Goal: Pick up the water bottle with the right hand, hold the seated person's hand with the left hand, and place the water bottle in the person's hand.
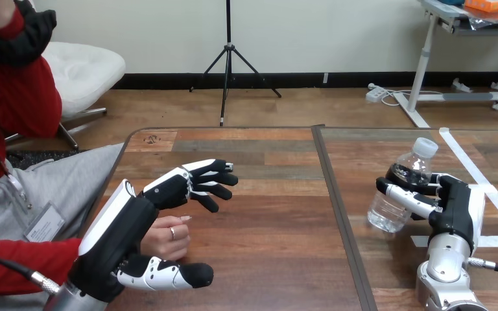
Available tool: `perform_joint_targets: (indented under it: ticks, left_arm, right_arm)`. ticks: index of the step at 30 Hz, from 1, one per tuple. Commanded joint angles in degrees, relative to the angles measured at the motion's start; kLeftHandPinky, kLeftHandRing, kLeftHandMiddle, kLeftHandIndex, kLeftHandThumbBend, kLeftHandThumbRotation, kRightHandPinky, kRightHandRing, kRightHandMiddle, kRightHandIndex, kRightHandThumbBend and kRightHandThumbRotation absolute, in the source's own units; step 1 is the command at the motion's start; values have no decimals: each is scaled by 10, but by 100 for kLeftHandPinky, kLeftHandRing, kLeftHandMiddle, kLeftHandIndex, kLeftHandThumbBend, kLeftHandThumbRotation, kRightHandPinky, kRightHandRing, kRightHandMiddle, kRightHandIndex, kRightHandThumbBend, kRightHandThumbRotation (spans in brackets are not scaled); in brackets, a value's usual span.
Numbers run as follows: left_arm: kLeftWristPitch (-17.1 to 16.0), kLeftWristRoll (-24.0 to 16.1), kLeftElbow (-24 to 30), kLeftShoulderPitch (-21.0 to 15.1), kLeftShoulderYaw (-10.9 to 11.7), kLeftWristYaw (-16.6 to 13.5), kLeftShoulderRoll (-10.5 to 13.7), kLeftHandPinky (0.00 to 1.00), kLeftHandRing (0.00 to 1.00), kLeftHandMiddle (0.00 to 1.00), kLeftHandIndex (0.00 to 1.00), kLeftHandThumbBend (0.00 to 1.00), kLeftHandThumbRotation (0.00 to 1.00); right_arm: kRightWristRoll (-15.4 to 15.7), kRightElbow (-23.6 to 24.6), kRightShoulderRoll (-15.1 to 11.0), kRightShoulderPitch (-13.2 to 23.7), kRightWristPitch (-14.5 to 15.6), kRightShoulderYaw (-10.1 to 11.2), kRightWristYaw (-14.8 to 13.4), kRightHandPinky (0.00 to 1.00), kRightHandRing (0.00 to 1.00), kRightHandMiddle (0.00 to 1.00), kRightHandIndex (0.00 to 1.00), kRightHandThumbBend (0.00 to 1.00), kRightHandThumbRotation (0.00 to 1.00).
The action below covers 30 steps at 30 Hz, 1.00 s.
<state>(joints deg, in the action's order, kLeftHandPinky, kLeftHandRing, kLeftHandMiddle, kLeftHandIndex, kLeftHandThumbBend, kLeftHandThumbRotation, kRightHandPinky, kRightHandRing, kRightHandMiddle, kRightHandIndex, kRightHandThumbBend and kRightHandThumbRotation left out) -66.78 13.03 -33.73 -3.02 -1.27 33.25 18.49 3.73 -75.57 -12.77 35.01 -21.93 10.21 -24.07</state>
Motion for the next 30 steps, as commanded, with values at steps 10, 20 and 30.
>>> perform_joint_targets:
  ticks: [10, 20, 30]
  left_arm:
    - [-7, 4, -7, -38, 8, -11, -10, 59, 70, 77, 81, 99, 63]
    - [0, -7, -8, -41, 13, -23, -15, 63, 72, 77, 81, 99, 61]
    - [4, -35, -4, -43, 19, -50, -18, 64, 73, 78, 81, 99, 61]
  right_arm:
    - [29, 24, -14, 22, -64, -20, -6, 40, 45, 49, 47, 82, 0]
    - [42, 45, -21, 8, -104, -32, 11, 39, 45, 49, 47, 82, 0]
    - [66, 82, -32, -10, -138, -51, 13, 39, 44, 48, 46, 81, 0]
